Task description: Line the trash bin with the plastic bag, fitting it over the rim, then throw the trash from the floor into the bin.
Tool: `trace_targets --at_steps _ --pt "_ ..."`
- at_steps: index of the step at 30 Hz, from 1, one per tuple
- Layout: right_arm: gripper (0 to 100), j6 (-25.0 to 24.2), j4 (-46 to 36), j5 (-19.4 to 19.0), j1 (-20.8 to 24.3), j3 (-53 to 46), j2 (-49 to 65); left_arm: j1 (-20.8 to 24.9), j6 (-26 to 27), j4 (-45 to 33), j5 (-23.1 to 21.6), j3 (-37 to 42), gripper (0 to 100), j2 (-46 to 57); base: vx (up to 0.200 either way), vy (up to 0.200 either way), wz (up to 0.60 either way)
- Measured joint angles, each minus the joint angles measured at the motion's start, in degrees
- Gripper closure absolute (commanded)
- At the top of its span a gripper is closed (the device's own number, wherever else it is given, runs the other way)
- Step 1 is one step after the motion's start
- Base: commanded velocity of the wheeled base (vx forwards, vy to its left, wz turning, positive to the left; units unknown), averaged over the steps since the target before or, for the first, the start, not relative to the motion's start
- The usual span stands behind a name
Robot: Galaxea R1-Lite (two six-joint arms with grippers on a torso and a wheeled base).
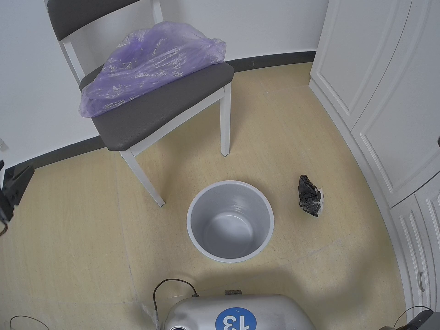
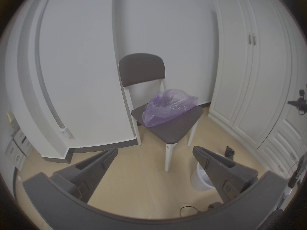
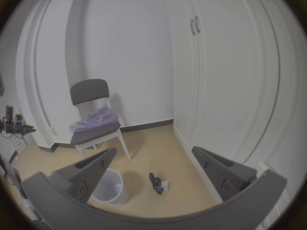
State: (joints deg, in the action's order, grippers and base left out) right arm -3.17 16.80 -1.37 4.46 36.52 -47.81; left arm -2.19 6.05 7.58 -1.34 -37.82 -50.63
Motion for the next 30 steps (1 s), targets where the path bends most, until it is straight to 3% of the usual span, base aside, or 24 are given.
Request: trace_targets --at_steps 7,14,18,30 --pt "0 -6.5 6.8 6.1 7.7 2.1 -11.3 -2.5 6.6 1.7 1.7 -12.9 0 -20.0 0.000 0.000 0.00" --pt "0 -11.1 11.0 9.6 13.7 2.3 -17.4 -3.4 14.4 3.1 3.5 -28.2 0 -36.6 0.000 0.000 0.00" --pt "0 -12.4 12.0 10.4 15.3 2.3 -19.4 -2.6 16.5 3.5 4.0 -33.5 0 -43.0 0.000 0.000 0.00" --pt "0 -12.7 13.8 10.4 15.9 2.7 -21.2 -1.1 16.6 7.3 6.6 -38.8 0 -50.6 0.000 0.000 0.00"
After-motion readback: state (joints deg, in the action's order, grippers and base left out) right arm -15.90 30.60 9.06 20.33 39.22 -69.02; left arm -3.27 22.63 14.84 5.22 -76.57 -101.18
